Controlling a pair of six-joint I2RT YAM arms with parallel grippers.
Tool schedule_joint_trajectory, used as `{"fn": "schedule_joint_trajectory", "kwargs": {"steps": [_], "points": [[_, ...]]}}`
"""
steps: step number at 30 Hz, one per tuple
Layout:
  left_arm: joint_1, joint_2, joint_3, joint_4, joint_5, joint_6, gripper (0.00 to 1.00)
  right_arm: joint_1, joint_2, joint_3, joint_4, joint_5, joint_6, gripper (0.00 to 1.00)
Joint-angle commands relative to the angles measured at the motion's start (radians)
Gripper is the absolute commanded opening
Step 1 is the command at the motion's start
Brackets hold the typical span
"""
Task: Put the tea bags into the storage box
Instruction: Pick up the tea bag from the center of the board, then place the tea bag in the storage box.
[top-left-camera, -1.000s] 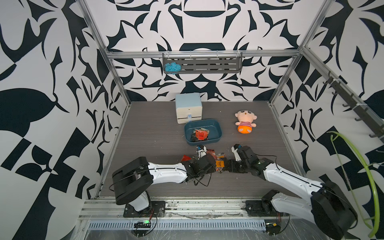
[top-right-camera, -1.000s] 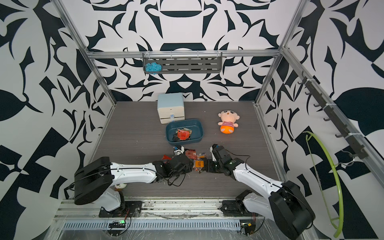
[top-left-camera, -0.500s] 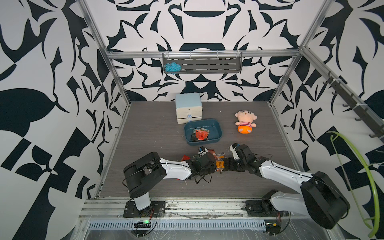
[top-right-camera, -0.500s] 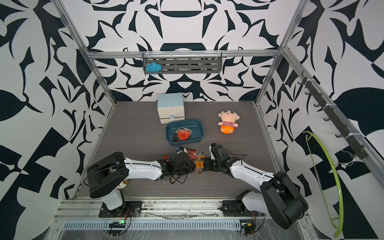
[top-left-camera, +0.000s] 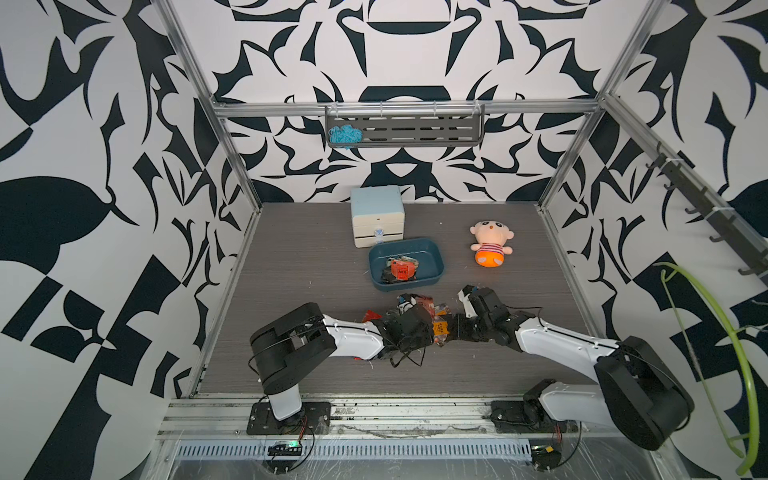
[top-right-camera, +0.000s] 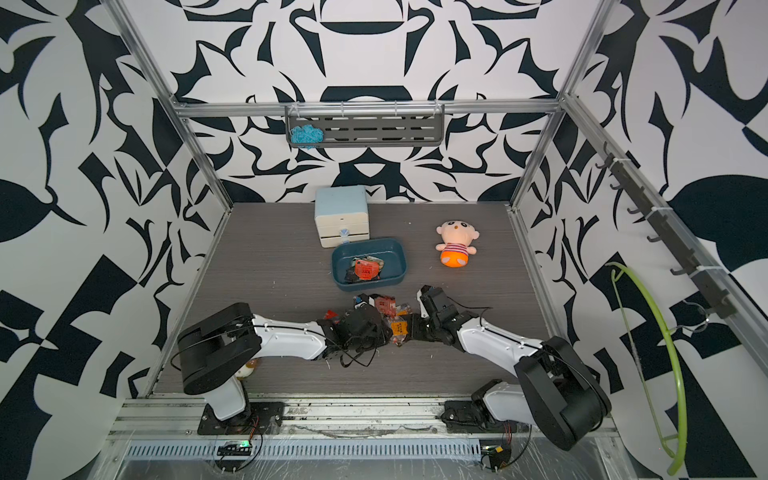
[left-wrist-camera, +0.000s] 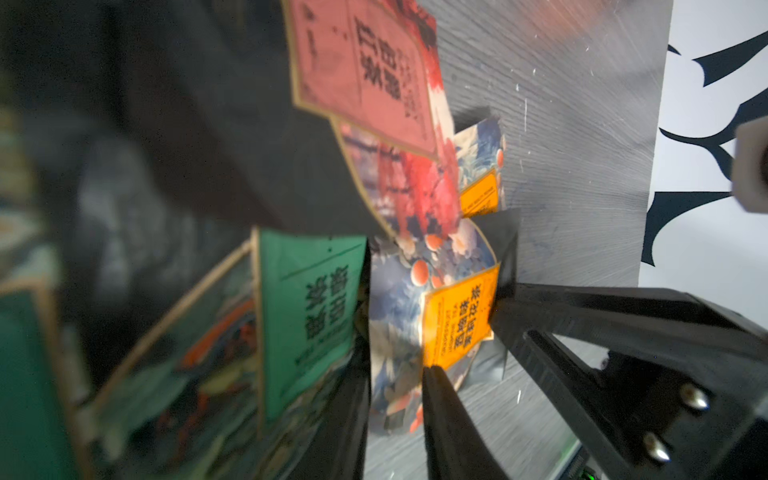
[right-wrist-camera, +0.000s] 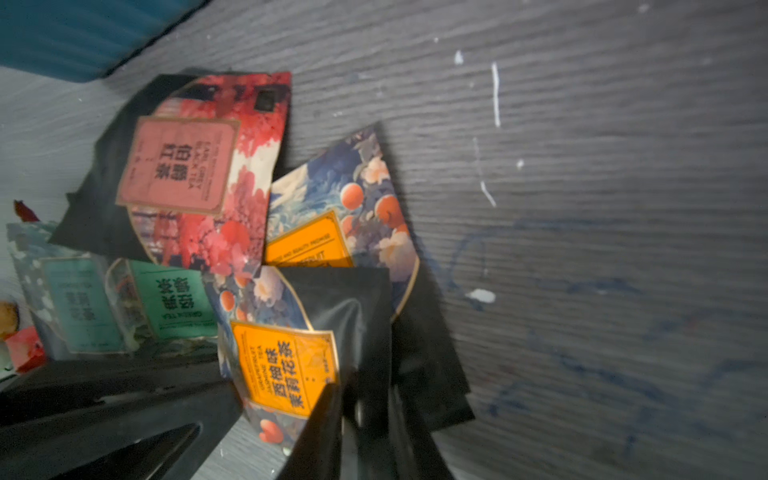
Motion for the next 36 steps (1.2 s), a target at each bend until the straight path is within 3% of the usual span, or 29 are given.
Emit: {"fn": "schedule_joint_trajectory", "kwargs": {"steps": [1, 7, 15, 23, 29, 36], "points": [[0.006, 0.021, 0.016, -0.015, 0.011, 0.004, 0.28, -0.003, -0.025, 0.033, 0.011, -0.025, 0.001, 0.17], [0.007, -0.004, 0.007, -0.016, 0.014, 0.009, 0.27, -0.002, -0.094, 0.04, -0.036, -0.045, 0.004, 0.0], [0.007, -0.157, -0.039, -0.097, -0.041, 0.041, 0.28, -0.003, -0.275, 0.086, -0.25, -0.002, -0.011, 0.0], [0.008, -0.384, -0.088, -0.301, -0.206, 0.095, 0.28, -0.003, -0.465, 0.211, -0.445, 0.113, -0.069, 0.0], [0.008, -0.554, -0.146, -0.404, -0.31, 0.105, 0.29, -0.004, -0.357, 0.4, -0.453, 0.177, -0.135, 0.0], [0.015, -0.718, -0.236, -0.499, -0.407, 0.08, 0.32, -0.004, -0.054, 0.644, -0.346, 0.124, -0.171, 0.0]]}}
